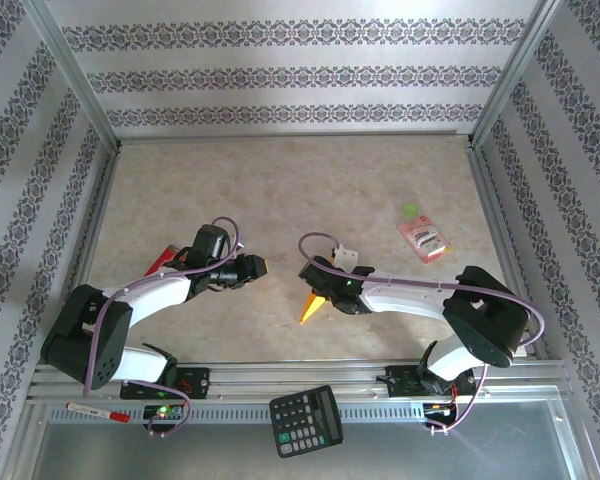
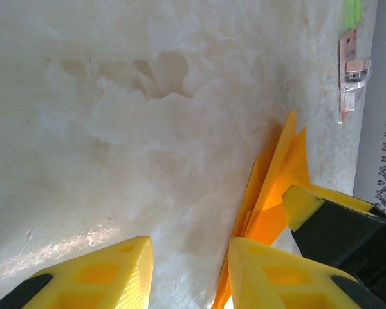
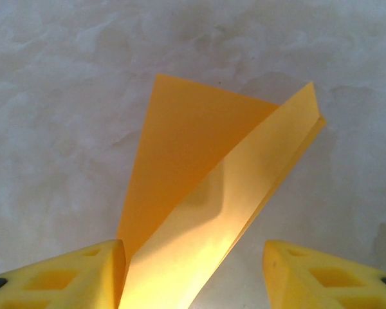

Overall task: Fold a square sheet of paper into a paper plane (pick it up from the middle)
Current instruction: Turn over a paper plane at the center of the table.

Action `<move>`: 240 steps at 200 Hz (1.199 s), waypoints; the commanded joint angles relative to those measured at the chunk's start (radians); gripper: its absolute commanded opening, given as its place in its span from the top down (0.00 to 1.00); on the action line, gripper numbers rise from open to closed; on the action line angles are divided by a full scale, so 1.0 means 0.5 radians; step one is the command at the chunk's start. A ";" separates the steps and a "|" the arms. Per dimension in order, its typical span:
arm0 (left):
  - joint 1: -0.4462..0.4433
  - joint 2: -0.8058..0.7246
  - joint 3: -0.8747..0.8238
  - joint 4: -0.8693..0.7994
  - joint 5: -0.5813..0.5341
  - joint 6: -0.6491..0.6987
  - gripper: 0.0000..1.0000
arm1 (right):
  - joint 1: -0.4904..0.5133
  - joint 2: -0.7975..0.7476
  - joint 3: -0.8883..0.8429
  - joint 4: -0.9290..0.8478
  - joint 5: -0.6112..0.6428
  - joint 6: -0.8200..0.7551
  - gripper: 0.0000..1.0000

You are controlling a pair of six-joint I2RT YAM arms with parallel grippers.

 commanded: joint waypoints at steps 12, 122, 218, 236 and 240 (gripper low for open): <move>0.012 0.041 0.043 0.029 0.042 -0.014 0.64 | 0.017 -0.141 -0.107 0.021 0.062 0.065 0.55; 0.014 -0.039 0.043 0.004 -0.045 -0.011 0.56 | -0.063 -0.385 -0.275 0.860 -0.450 -0.345 1.00; -0.196 0.147 -0.035 0.273 -0.026 -0.198 0.49 | -0.265 -0.048 -0.490 1.458 -0.828 -0.258 1.00; -0.246 0.204 -0.018 0.314 -0.021 -0.209 0.48 | -0.281 -0.059 -0.543 1.476 -0.837 -0.254 1.00; -0.257 0.224 -0.008 0.311 -0.013 -0.206 0.48 | -0.280 -0.062 -0.552 1.483 -0.833 -0.253 1.00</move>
